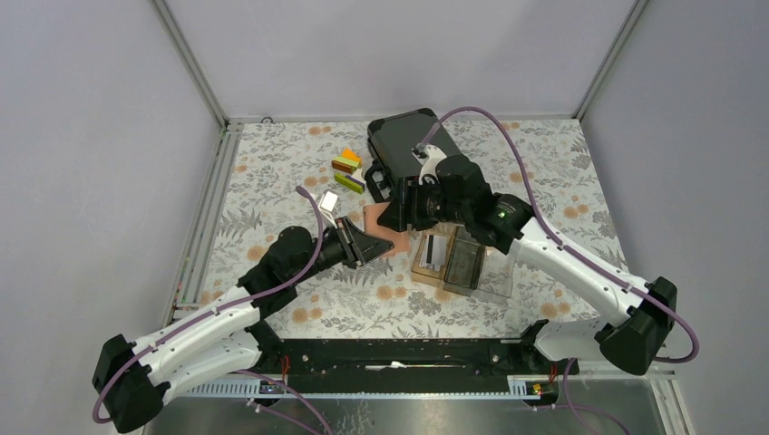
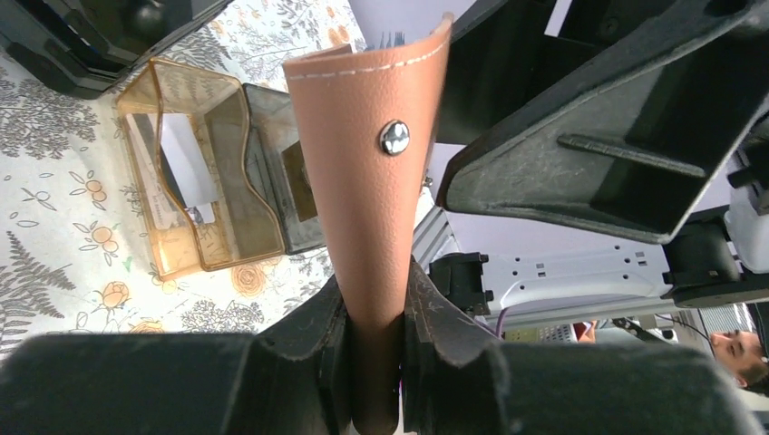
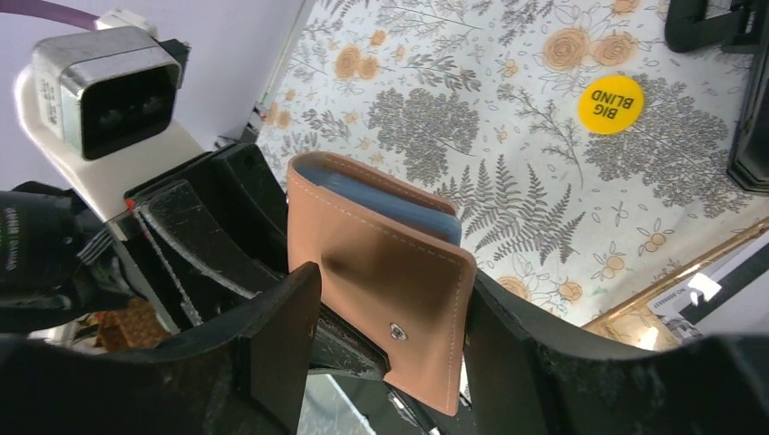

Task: Put the credit cards into the card holder
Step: Close the card holder.

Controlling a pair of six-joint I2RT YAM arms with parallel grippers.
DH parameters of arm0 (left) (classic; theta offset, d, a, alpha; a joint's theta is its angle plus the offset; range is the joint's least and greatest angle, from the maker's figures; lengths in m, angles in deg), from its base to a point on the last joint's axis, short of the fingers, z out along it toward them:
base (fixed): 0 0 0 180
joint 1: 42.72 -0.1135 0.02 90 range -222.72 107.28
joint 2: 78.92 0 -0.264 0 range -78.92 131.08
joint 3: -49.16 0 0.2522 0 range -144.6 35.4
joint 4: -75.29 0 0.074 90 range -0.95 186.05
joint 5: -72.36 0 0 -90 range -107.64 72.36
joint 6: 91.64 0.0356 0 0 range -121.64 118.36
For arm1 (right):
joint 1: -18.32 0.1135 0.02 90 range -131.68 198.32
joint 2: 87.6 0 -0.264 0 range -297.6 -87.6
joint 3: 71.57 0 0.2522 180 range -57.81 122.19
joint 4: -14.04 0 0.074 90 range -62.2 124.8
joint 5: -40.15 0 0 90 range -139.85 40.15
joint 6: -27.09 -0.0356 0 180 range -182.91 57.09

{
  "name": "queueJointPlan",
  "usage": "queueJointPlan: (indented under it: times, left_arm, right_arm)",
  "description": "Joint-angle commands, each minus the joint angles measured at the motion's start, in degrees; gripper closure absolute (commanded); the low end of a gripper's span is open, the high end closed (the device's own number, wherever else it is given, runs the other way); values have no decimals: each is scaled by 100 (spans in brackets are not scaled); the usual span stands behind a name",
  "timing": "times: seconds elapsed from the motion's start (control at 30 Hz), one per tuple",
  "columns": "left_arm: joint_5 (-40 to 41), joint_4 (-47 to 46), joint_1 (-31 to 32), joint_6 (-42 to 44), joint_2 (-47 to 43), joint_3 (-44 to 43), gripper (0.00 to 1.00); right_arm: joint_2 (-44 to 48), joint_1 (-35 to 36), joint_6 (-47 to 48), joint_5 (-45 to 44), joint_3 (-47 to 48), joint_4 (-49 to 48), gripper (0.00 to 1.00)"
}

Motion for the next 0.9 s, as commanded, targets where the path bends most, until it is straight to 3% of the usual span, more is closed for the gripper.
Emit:
queueJointPlan:
  times: [0.0, 0.23, 0.87]
  left_arm:
    - [189, -76, 25, -1, 106, -243, 79]
    - [131, -218, 0, -56, 193, -205, 64]
    - [-143, -576, -80, -112, 365, -57, 67]
  right_arm:
    - [-280, 489, -78, -475, 514, 79, 39]
    - [-546, 749, -302, -1114, 499, 42, 40]
    - [-620, 1027, -699, -1365, 163, -550, 38]
